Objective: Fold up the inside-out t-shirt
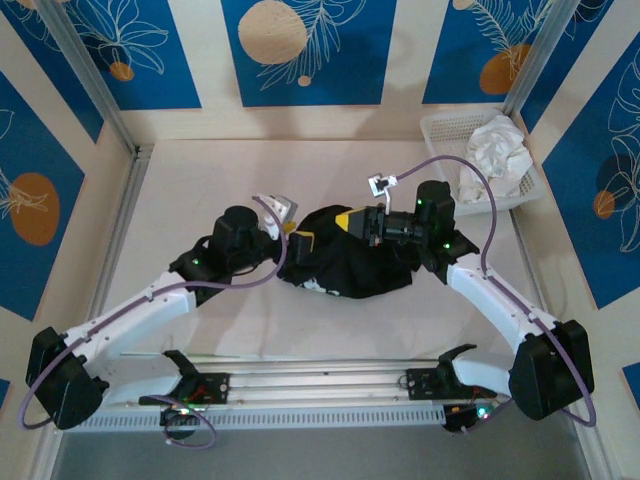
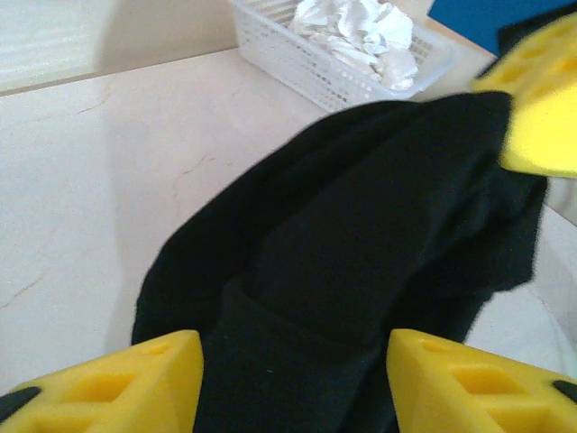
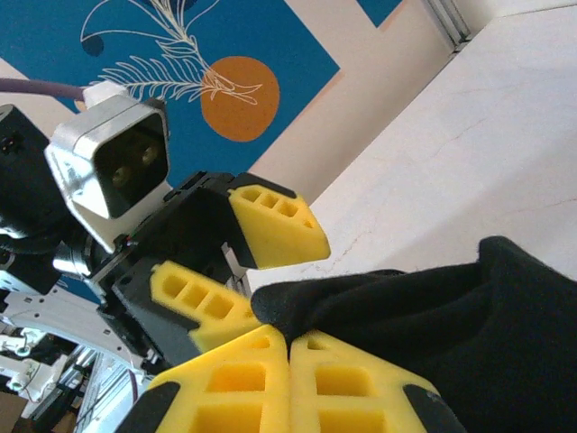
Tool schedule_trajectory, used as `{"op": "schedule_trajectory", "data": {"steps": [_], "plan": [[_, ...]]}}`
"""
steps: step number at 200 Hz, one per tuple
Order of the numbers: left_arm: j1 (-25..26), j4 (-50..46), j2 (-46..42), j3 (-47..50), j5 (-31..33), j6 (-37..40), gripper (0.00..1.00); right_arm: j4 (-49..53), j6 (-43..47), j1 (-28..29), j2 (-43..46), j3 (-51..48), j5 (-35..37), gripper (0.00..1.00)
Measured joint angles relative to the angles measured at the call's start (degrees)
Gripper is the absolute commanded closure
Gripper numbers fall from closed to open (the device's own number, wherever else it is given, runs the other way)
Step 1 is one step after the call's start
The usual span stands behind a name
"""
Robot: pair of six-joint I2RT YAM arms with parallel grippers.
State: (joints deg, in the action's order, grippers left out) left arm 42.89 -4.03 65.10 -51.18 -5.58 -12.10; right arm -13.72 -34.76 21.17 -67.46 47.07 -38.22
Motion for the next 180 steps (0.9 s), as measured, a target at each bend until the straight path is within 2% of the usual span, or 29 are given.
{"op": "schedule_trajectory", "data": {"steps": [18, 44, 50, 69, 82, 101, 106, 119, 144, 180], "plan": [[0.11, 0.04, 2.01, -0.63, -1.92, 0.87, 0.41, 0.00, -0.26, -0.22, 0.00, 0.00, -0.24, 1.00], [0.15, -0.11, 7.23, -3.91, -3.93, 2.25, 0.48, 0.00, -0.35, -0.20, 0.00, 0.00, -1.73, 1.00], [0.15, -0.07, 8.24, -4.72, -4.31, 2.58, 0.52, 0.22, -0.13, -0.22, 0.00, 0.00, -2.38, 1.00], [0.17, 0.11, 10.82, -7.21, -6.08, 4.07, 0.75, 2.49, 1.66, -0.66, 0.00, 0.07, -4.50, 1.00], [0.17, 0.09, 12.17, -8.87, -7.69, 4.59, 0.87, 5.05, 3.23, -1.38, 0.00, 0.33, -6.03, 1.00], [0.15, 0.20, 12.98, -9.99, -11.06, 5.27, 1.00, 11.87, 6.64, -2.91, -0.04, 2.69, -6.38, 1.00], [0.15, 0.24, 12.98, -10.01, -12.00, 4.94, 1.00, 13.77, 7.72, -3.13, -0.17, 3.67, -5.95, 1.00], [0.15, 0.68, 12.96, -10.01, -15.08, 4.98, 1.00, 19.08, 10.29, -3.50, -0.39, 6.67, -3.13, 1.00], [0.07, 2.32, 12.61, -9.92, -20.31, 1.73, 1.00, 26.29, 13.00, -2.99, -0.37, 10.38, 6.03, 0.91], [-0.96, 10.95, 11.28, -6.38, -26.43, -12.55, 1.00, 33.46, 15.91, 1.29, -0.24, 12.55, 23.54, 0.78]]}}
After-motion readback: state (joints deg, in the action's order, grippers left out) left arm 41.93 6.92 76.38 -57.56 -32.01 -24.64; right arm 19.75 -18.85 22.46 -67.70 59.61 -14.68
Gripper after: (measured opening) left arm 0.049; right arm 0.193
